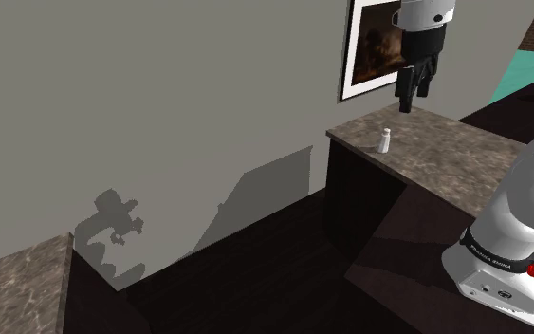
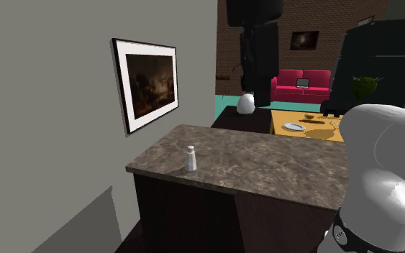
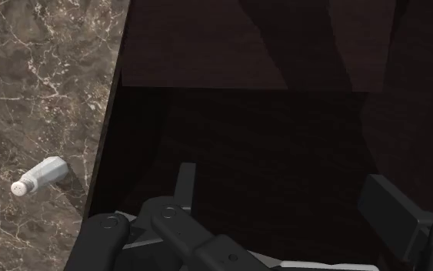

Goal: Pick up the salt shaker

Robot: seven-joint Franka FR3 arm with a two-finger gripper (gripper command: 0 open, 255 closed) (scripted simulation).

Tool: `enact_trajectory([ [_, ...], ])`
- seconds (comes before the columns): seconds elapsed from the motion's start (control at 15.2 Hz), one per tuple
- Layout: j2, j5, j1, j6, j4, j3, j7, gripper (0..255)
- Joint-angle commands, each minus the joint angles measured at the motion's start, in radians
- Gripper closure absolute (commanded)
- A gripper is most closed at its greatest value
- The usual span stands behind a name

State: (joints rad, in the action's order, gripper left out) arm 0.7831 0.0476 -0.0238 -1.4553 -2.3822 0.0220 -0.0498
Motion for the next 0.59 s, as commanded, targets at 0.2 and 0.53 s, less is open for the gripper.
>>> enact_trajectory([
  [0.2, -0.053, 0.039, -0.024, -0.073, -0.026, -0.044, 0.035, 0],
  [0.53, -0.165, 0.097, -0.062, -0.197, -0.046, -0.116, 0.089, 0],
])
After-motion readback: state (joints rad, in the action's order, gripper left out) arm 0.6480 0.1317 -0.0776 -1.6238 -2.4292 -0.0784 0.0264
